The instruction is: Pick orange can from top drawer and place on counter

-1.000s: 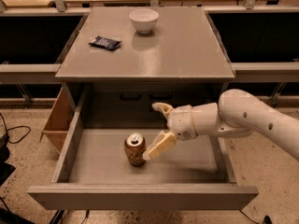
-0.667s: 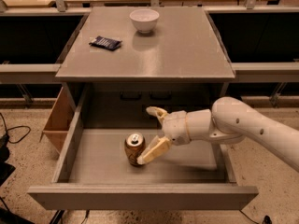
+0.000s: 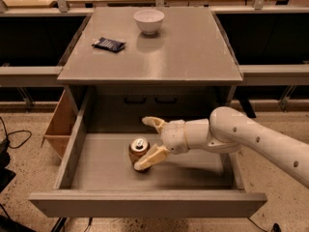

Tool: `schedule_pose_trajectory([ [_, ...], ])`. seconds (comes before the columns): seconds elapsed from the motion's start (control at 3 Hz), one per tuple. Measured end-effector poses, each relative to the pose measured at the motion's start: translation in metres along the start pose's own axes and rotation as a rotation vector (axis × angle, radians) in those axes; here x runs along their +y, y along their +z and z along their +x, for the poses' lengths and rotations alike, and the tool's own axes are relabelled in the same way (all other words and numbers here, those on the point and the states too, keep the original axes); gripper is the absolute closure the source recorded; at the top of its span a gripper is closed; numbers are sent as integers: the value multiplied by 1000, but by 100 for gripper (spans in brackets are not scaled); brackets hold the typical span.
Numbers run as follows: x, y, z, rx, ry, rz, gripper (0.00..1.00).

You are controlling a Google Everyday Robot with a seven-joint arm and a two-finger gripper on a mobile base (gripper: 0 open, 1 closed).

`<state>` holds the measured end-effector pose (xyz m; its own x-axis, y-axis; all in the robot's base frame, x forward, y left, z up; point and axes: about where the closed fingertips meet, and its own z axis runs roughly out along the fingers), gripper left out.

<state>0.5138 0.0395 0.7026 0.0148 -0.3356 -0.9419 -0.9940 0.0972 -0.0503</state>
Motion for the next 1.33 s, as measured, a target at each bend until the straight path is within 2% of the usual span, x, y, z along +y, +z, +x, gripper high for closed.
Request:
schedule_pose_trajectory([
  [1.0,0,9,7,3,-13,-5,85],
  [1.33,0,10,-2,18,-16,-17,100],
])
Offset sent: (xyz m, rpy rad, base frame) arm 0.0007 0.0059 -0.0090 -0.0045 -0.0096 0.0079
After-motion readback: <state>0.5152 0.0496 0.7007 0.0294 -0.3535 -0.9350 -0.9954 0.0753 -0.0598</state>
